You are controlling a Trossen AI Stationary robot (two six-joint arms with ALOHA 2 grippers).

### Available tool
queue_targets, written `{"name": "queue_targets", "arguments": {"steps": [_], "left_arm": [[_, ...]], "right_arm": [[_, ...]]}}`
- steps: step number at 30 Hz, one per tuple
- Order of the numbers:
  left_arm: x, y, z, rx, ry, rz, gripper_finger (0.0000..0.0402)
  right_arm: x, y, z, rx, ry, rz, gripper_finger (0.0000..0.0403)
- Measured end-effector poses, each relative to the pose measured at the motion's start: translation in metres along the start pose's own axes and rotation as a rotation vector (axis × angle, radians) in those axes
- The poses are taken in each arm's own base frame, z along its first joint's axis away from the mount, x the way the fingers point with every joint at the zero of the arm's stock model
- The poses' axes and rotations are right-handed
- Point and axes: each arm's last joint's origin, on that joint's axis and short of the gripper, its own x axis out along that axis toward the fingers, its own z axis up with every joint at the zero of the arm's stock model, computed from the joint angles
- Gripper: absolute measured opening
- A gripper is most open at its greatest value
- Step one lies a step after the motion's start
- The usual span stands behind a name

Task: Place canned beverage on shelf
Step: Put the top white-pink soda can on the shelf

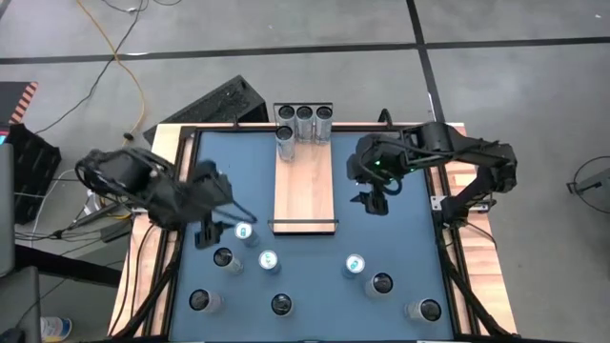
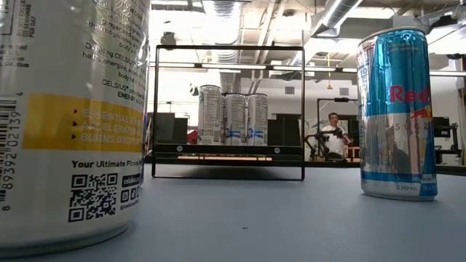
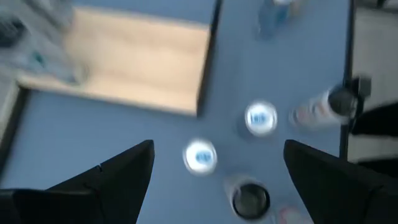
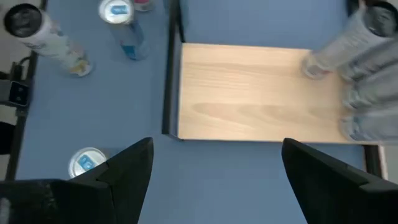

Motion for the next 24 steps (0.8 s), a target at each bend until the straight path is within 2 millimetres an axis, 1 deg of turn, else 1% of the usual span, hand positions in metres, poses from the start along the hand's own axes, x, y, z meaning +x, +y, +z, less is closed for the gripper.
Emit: {"name": "queue_targets", "arguments": {"steps": [2,6,8,12,15,18,20,24], "left_arm": [[0.007,-0.003,-0.011,-0.018,0.048,-0.001,0.0344],[0.015,-0.006,-0.037,-0.034,0.109,0.017,0.0344],[0.026,-0.01,-0.051,-0.005,0.161,0.025,0.0344],[0.052,-0.022,-0.072,0.065,0.243,-0.04,0.0344],[0.067,-0.028,-0.079,0.084,0.247,-0.078,0.0344],[0.08,-0.035,-0.084,0.141,0.245,-0.106,0.0344],[0.086,-0.037,-0.086,0.173,0.241,-0.126,0.0344],[0.094,-0.037,-0.094,0.214,0.287,-0.138,0.0344]], "right_arm": [[0.003,0.001,0.0,-0.023,0.002,0.005,0.0338],[0.002,0.001,0.0,-0.058,0.0,0.024,0.0338],[0.002,0.001,0.0,-0.073,0.003,0.035,0.0338],[0.002,0.001,-0.001,-0.087,0.005,0.036,0.0338],[0.002,-0.001,-0.001,-0.082,0.013,0.036,0.0338],[0.002,-0.003,-0.002,-0.076,0.015,0.032,0.0338],[0.002,-0.005,-0.002,-0.07,0.015,0.029,0.0338],[0.002,-0.008,-0.002,-0.062,0.014,0.037,0.0338]]}}
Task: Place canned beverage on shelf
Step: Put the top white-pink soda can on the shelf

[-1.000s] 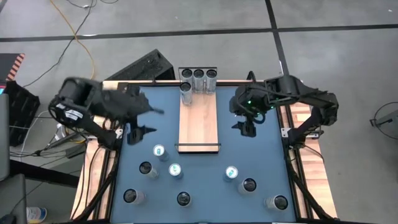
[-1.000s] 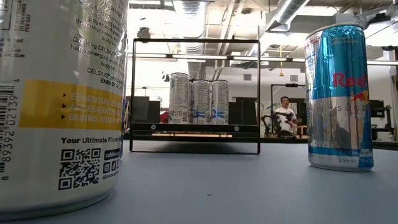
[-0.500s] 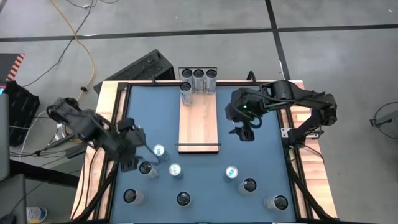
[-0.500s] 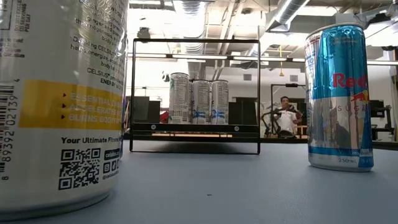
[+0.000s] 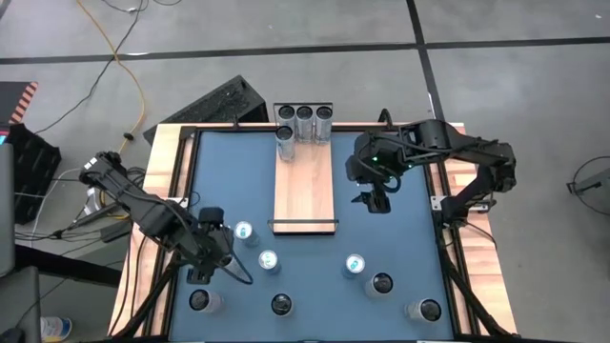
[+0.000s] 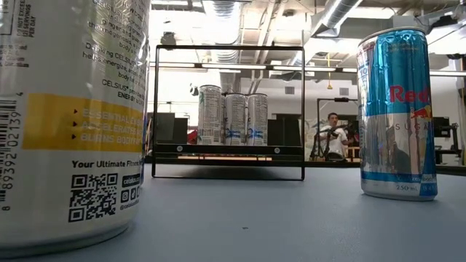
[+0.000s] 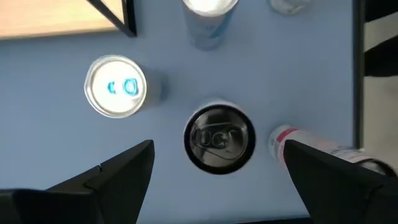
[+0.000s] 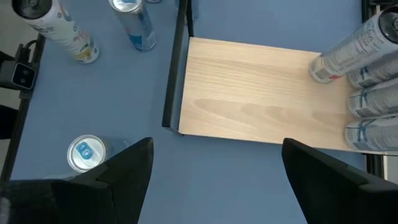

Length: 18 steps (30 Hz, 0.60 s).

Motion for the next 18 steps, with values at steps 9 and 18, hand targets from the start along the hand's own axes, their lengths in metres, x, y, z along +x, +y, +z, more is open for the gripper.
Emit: {"name": "queue_targets", "arguments": {"steps": [9,18], "left_arm": [[0.023,-0.004,-0.004,0.09,0.002,-0.033,0.0344],[0.054,0.0,-0.019,0.125,0.069,-0.002,0.0344]], "right_arm": [[0.0,-0.005,0.001,0.015,-0.019,-0.011,0.0338],[0.0,-0.006,0.002,0.032,-0.023,-0.014,0.0338]]}}
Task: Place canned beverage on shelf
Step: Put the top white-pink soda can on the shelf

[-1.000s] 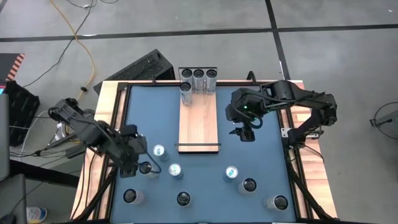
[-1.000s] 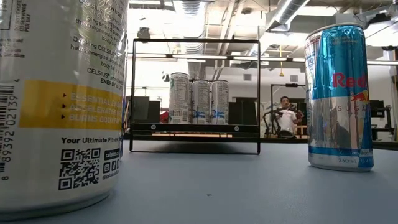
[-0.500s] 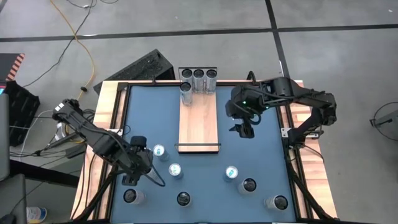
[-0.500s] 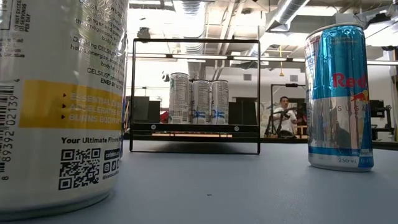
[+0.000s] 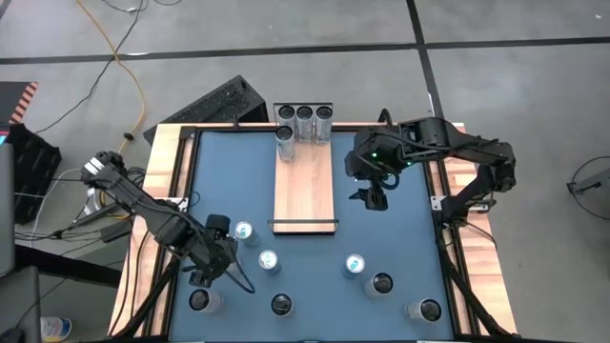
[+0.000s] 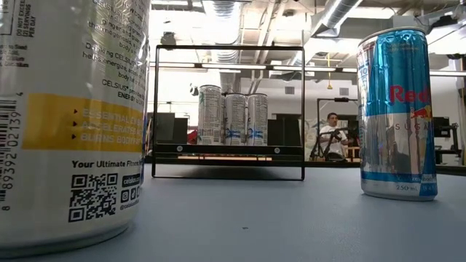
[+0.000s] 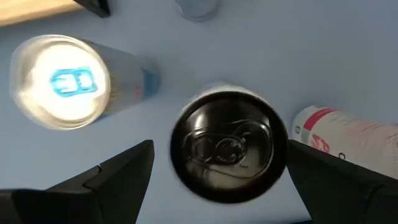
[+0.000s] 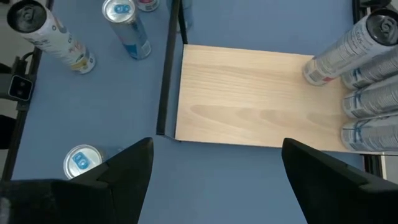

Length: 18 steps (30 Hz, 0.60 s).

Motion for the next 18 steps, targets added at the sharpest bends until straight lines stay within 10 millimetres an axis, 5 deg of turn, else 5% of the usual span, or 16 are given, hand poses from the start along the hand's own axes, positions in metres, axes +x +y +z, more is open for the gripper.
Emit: {"name": "queue_targets", "arguments": {"steps": [18], "left_arm": [[0.0094,-0.001,0.0039,0.078,-0.072,0.023,0.0315]], "right_arm": [[0.0,-0.0001,-0.0006,-0.003,0.006,0.0,0.0338]]}}
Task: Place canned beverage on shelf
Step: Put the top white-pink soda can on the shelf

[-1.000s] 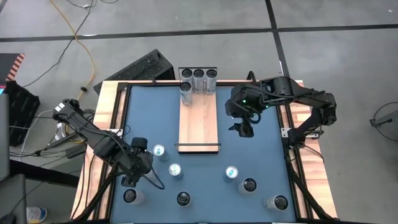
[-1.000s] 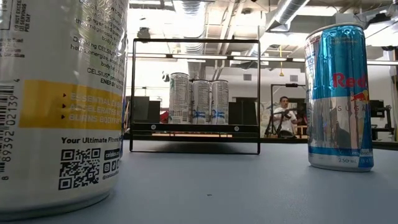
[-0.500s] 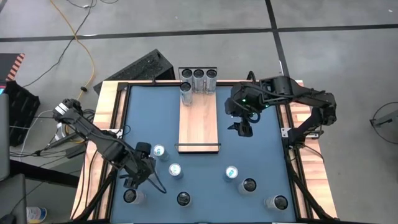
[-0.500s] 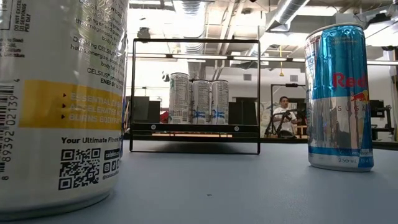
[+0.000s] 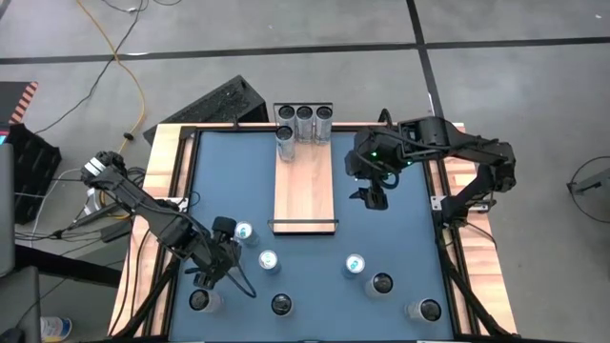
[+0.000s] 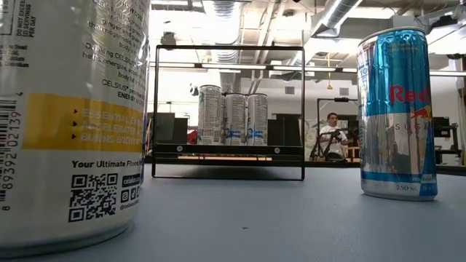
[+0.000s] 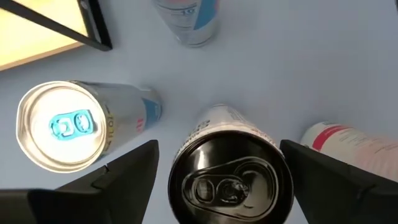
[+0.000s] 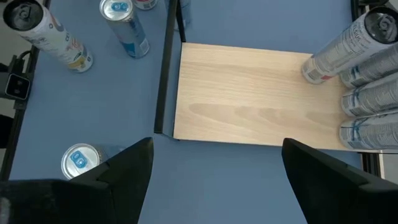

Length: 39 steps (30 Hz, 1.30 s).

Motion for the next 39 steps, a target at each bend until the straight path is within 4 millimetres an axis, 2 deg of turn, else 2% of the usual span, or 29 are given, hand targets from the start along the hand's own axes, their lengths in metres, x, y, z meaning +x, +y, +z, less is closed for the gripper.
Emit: {"name": "queue_targets", "arguments": {"steps": [20,28,33,39], "left_arm": [[0.0,-0.001,0.0,0.011,0.023,-0.066,0.025],[0.0,0.015,0.004,-0.151,0.034,-0.088,0.0245],[-0.017,0.026,0.009,-0.255,-0.003,-0.098,0.0244],[-0.039,0.04,0.013,-0.436,0.046,-0.079,0.0247]], "right_arm": [[0.0,0.0,-0.001,-0.005,0.011,0.001,0.0338],[0.0,0.0,-0.001,-0.005,0.011,0.0,0.0338],[0.0,0.0,-0.001,-0.005,0.011,0.0,0.0338],[0.0,0.0,-0.001,-0.017,0.01,0.0,0.0338]]}}
